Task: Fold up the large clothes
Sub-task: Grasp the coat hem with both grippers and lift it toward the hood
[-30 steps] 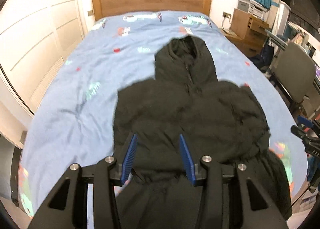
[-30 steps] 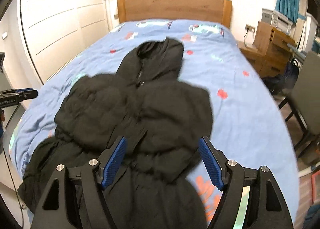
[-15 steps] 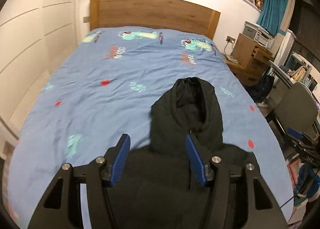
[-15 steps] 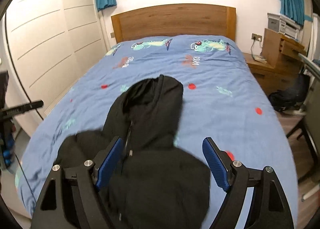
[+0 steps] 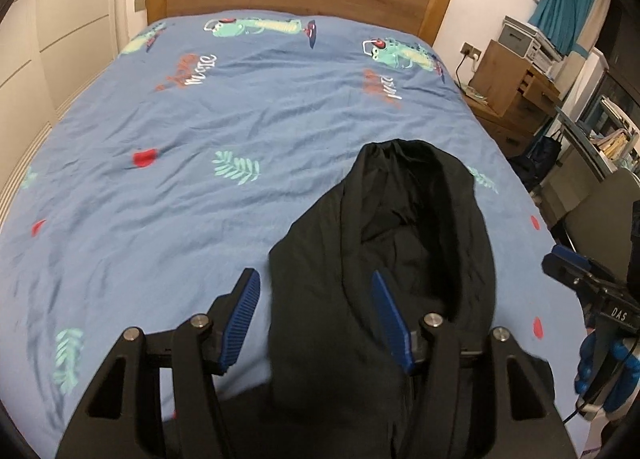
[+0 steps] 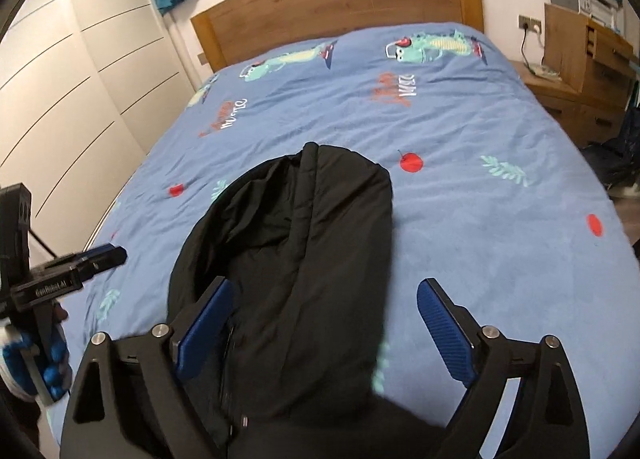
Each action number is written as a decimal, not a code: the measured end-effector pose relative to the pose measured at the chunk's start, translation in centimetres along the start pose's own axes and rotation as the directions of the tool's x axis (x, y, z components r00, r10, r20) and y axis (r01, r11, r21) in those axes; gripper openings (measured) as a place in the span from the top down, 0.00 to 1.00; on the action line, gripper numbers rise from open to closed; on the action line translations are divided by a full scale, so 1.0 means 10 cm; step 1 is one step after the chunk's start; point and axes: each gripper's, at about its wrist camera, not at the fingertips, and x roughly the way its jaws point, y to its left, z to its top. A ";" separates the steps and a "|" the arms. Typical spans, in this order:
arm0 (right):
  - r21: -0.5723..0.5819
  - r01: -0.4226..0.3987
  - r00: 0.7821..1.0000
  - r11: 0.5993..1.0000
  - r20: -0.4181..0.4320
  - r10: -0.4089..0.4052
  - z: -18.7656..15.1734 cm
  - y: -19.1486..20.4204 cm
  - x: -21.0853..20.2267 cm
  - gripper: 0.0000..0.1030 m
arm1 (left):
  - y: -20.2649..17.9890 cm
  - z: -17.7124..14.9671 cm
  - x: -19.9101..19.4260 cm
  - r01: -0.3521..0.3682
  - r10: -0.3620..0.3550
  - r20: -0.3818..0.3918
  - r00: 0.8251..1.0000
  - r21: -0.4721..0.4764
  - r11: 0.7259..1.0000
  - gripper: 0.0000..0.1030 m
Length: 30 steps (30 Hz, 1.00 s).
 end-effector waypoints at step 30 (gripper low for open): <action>-0.033 -0.092 0.993 0.995 -0.083 0.089 -0.01 0.10 0.72 0.87 | -0.12 -0.26 0.67 -0.013 0.011 -0.069 0.998 -0.022 1.000 0.90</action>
